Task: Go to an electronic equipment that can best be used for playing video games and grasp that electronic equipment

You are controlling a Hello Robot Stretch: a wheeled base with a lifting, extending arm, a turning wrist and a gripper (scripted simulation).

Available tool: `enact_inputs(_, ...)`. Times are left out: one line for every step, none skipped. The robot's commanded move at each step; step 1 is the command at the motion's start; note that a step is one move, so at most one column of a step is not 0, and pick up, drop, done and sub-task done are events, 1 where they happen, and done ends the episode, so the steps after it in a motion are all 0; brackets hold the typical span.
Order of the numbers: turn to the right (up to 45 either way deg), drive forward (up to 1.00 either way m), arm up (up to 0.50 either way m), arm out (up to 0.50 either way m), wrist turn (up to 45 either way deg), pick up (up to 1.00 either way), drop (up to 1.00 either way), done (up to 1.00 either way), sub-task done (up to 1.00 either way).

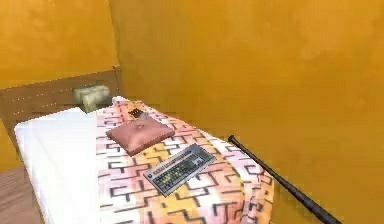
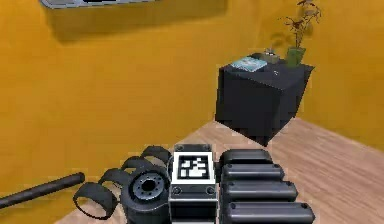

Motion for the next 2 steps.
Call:
enact_inputs(36.0,0.0,0.0,0.0,0.0,0.0,0.0,0.0,0.0)
enact_inputs(0.0,0.75,0.0,0.0,0.0,0.0,0.0,0.0,0.0)
